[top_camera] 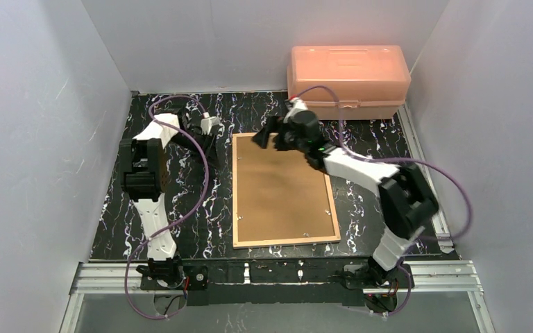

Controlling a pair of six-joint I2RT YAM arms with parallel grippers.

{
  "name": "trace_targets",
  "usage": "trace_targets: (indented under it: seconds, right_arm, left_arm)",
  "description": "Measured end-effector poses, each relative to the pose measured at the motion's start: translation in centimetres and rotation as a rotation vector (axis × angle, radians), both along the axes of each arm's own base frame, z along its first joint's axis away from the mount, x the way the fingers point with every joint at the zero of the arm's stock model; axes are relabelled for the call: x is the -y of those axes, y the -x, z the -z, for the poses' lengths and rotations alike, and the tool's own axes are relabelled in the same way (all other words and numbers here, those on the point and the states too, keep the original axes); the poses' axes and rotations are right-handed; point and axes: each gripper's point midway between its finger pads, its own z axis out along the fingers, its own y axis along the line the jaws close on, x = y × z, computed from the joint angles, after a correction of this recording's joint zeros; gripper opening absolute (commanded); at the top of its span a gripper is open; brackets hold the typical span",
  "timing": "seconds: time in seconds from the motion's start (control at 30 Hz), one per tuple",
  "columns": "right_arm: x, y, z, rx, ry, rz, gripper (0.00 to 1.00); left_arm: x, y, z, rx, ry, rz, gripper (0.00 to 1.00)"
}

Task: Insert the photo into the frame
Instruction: Install the photo frame at the center of the board, then adjust the photo frame at the center of the board.

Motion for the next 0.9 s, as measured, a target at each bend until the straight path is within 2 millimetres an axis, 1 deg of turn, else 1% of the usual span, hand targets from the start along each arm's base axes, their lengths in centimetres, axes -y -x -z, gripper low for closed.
trace_targets:
  seconds: [0.03, 0.1, 0.13, 0.17, 0.2, 0.23, 0.27, 0.3, 0.37, 0.4, 0.47, 0.53, 0.6, 0.67, 0.77, 0.83, 0.9]
  right_arm:
    - [2.4, -0.4, -1.2, 0.029, 0.01, 0.048, 0.99]
    - [7.5, -1.1, -2.4, 0.069, 0.05, 0.161, 0.99]
    - [10.0, -1.5, -2.5, 0.077, 0.071, 0.22, 0.99]
    - [12.4, -1.6, -2.1, 0.078, 0.094, 0.273, 0.99]
    - [14.8, -1.6, -1.3, 0.07, 0.118, 0.326, 0.99]
    - [16.9, -1.2, -0.1, 0.05, 0.15, 0.372, 0.99]
    - [18.5, -0.8, 1.2, 0.027, 0.181, 0.406, 0.99]
    - [20.0, -0.3, 2.7, 0.0, 0.214, 0.434, 0.99]
    - [22.1, 0.6, 5.4, -0.059, 0.264, 0.468, 0.99]
    - [22.9, 1.1, 6.6, -0.09, 0.285, 0.477, 0.99]
    - [24.0, 1.5, 8.1, -0.13, 0.308, 0.495, 0.99]
    - [24.5, 1.3, 8.9, -0.154, 0.309, 0.504, 0.99]
    - [24.6, 0.9, 9.6, -0.165, 0.302, 0.506, 0.99]
    - [24.2, 0.8, 10.7, -0.195, 0.299, 0.489, 0.99]
    - [23.1, 0.5, 12.6, -0.252, 0.289, 0.448, 0.99]
    - [22.2, -0.7, 12.1, -0.238, 0.255, 0.429, 0.99]
    - [21.2, -1.5, 12.0, -0.241, 0.23, 0.408, 0.99]
  left_arm:
    - [-0.2, 0.6, -0.2, 0.016, -0.012, 0.021, 0.31]
    - [-0.5, 2.6, -0.3, 0.038, -0.05, 0.079, 0.31]
    - [-0.2, 3.8, -0.3, 0.049, -0.07, 0.121, 0.3]
    - [0.0, 4.9, -0.2, 0.061, -0.091, 0.163, 0.3]
    - [0.2, 6.1, 0.0, 0.072, -0.113, 0.208, 0.3]
    - [0.4, 7.2, 0.3, 0.084, -0.136, 0.253, 0.3]
    - [0.5, 8.1, 0.6, 0.092, -0.154, 0.288, 0.29]
    - [0.6, 9.0, 1.0, 0.107, -0.175, 0.329, 0.29]
    - [0.7, 10.9, 1.7, 0.122, -0.214, 0.411, 0.27]
    - [0.7, 11.6, 2.1, 0.13, -0.231, 0.445, 0.27]
    - [0.6, 12.6, 2.7, 0.146, -0.261, 0.496, 0.27]
    - [0.4, 13.1, 3.0, 0.164, -0.283, 0.527, 0.26]
    - [0.3, 13.6, 3.3, 0.187, -0.3, 0.561, 0.25]
    - [0.3, 14.0, 3.3, 0.207, -0.307, 0.588, 0.24]
    - [0.5, 14.4, 3.2, 0.23, -0.311, 0.62, 0.22]
    - [0.6, 14.4, 3.2, 0.241, -0.312, 0.637, 0.19]
    - [0.5, 14.5, 3.2, 0.249, -0.313, 0.65, 0.16]
